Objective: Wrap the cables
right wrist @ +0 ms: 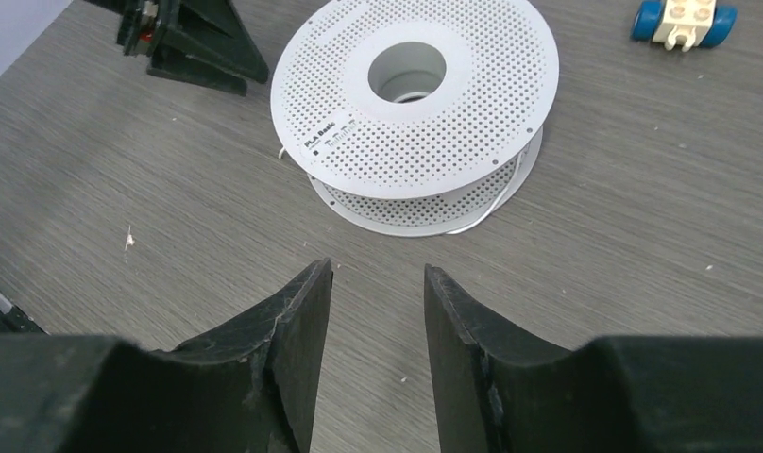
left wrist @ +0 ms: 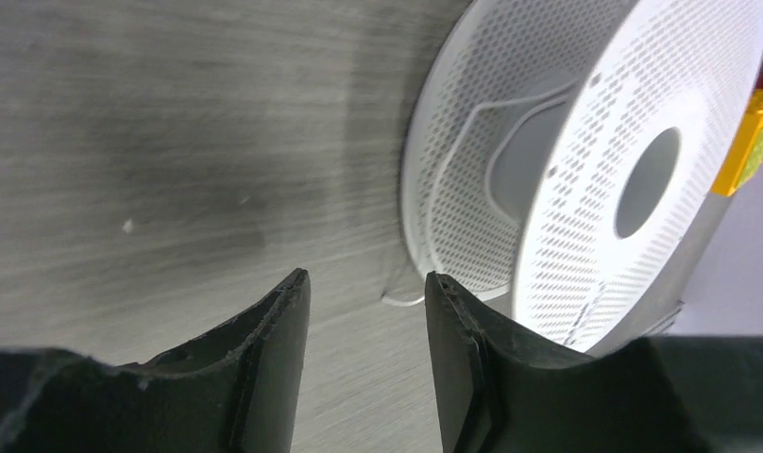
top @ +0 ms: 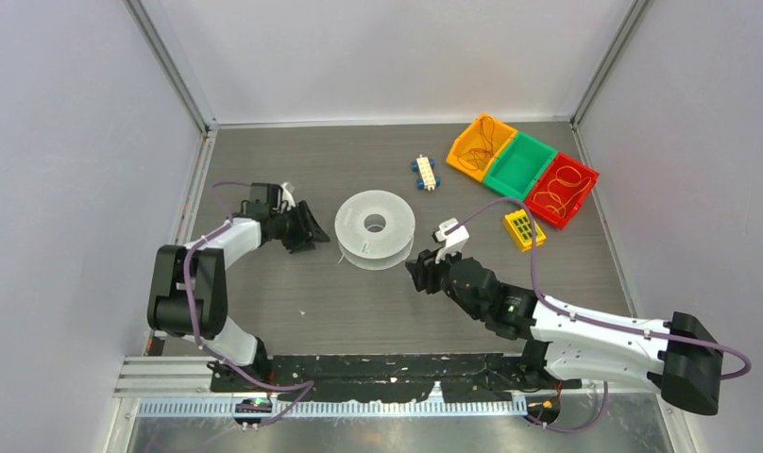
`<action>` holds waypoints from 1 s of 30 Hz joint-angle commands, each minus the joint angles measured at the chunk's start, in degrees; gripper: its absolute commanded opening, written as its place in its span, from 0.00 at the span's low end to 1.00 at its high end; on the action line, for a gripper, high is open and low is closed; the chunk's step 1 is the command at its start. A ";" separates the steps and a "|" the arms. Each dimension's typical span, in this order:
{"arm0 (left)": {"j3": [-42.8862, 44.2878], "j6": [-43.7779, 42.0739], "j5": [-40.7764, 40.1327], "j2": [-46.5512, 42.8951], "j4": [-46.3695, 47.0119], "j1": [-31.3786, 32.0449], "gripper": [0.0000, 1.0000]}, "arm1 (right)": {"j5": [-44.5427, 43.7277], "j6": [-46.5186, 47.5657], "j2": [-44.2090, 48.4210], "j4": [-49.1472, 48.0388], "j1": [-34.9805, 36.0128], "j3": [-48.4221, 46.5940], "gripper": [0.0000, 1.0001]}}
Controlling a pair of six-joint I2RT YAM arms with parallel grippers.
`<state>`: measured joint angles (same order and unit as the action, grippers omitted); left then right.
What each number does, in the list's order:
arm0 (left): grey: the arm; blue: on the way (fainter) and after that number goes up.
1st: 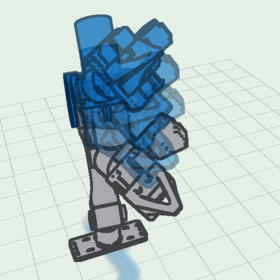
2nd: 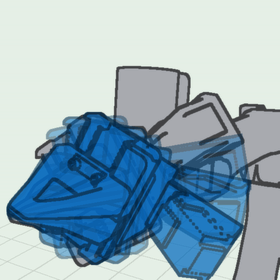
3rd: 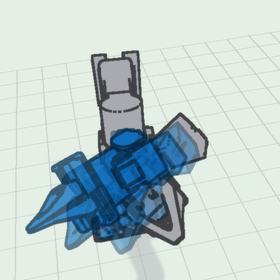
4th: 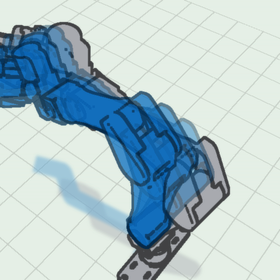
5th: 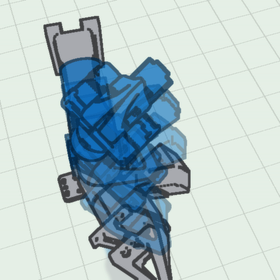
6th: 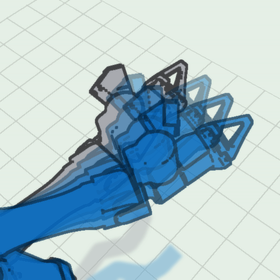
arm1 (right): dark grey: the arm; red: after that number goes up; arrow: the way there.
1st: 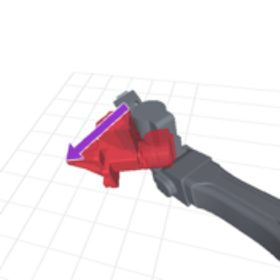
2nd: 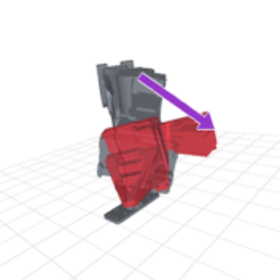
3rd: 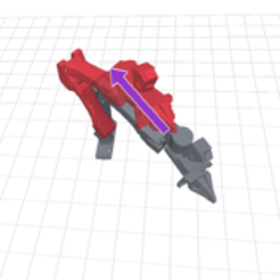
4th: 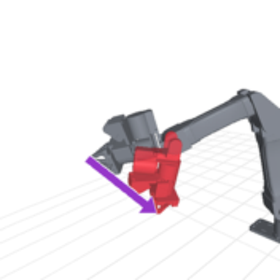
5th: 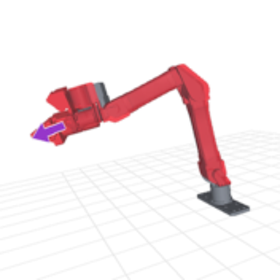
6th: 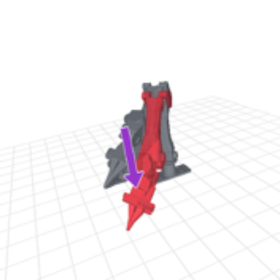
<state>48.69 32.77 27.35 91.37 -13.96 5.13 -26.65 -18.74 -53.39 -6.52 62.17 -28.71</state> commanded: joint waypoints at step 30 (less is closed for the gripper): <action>-19.75 13.47 -5.37 -5.12 30.33 9.76 0.21 | 32.72 -23.28 -39.67 -47.59 -27.10 6.06 0.31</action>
<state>29.85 45.30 21.69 86.74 12.67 14.28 2.85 -39.68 -89.65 -45.06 35.18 -19.64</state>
